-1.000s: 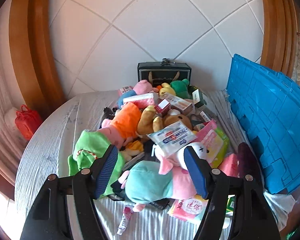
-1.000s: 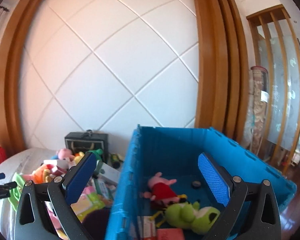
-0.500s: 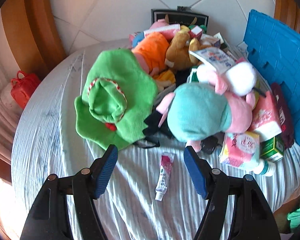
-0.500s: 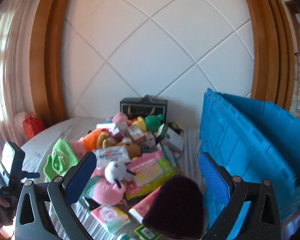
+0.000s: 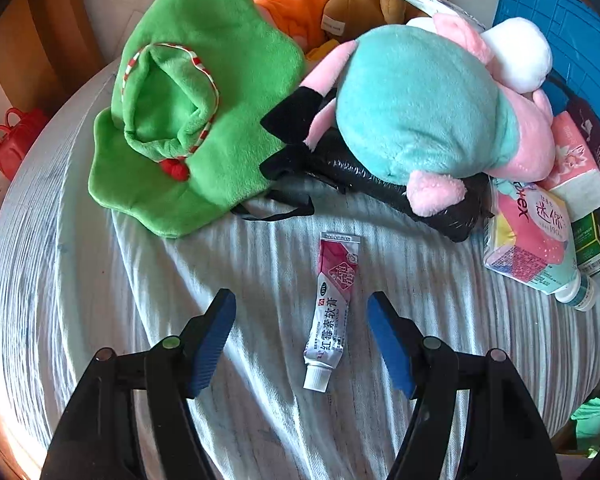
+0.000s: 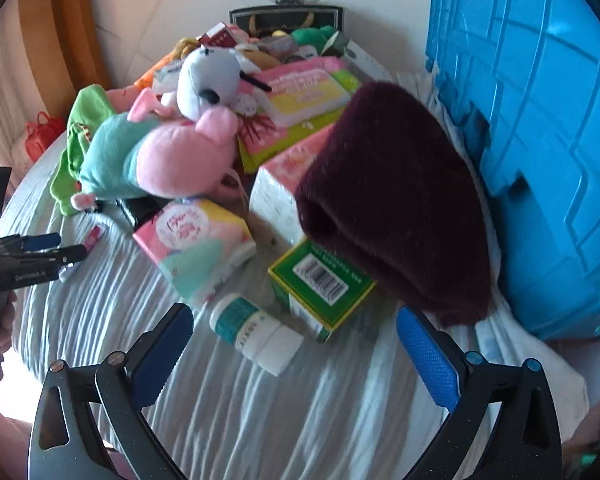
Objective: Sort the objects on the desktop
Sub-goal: 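Grasp the pink ointment tube with the left tool while the right tool grasps the white pill bottle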
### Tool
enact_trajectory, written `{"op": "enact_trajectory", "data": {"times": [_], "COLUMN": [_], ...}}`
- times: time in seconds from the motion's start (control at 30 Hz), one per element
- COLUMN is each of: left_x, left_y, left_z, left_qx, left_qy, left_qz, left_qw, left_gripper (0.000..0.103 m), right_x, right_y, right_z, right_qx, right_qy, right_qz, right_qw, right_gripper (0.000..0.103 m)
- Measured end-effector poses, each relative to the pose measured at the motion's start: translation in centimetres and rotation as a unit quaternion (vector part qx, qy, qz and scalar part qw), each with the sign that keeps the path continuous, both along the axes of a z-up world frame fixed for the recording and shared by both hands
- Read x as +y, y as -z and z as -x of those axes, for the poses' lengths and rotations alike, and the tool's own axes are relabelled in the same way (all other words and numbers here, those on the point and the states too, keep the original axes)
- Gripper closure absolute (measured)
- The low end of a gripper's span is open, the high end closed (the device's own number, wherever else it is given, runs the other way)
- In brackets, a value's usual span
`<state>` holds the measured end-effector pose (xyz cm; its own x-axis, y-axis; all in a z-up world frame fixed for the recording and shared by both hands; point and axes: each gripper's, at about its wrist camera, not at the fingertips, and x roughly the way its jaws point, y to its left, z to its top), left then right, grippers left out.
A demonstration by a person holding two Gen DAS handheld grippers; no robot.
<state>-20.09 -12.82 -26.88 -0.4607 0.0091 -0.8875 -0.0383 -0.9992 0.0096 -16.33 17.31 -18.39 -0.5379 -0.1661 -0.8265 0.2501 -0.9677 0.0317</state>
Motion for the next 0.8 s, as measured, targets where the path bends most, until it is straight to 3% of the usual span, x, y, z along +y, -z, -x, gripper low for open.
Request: {"op": "enact_trajectory", "data": {"times": [0.07,0.17,0.27,0.4,0.57,0.63,0.67,0.8], "left_x": [0.6,1.1,1.4,2.1,2.6,2.6,2.6,2.5], "left_y": [0.3,0.7,0.6,0.4,0.2,0.0,-0.1,-1.3], "left_z": [0.1,0.1,-0.1,-0.6,-1.1,-1.5,-1.6,-2.5], "left_qx": [0.000,-0.007,-0.008,-0.005,-0.007,-0.007,-0.006,0.007], "left_qy": [0.008,0.011,0.018,0.035,0.046,0.050,0.051,0.053], "left_qz": [0.001,-0.007,-0.013,-0.010,-0.008,-0.014,-0.016,-0.024], "left_qw": [1.0000,0.9999,0.9997,0.9993,0.9989,0.9986,0.9986,0.9983], "left_gripper": [0.039,0.056,0.067,0.080,0.085,0.085,0.085,0.085], "right_x": [0.2,0.2,0.1,-0.9,-1.8,-1.9,-1.9,-1.6], "right_y": [1.1,2.4,3.0,3.4,3.7,3.9,4.0,4.1], "right_z": [-0.1,-0.2,-0.2,0.1,1.0,1.5,1.6,1.8], "right_qx": [-0.025,-0.047,-0.058,-0.062,-0.066,-0.065,-0.065,-0.073], "right_qy": [0.006,0.012,0.015,0.002,0.006,0.014,0.019,0.022], "right_qz": [-0.003,-0.004,0.007,0.008,0.017,0.011,0.007,0.012], "right_qw": [1.000,0.999,0.998,0.998,0.998,0.998,0.998,0.997], "right_gripper": [0.000,0.000,0.000,0.009,0.009,0.021,0.037,0.037]}}
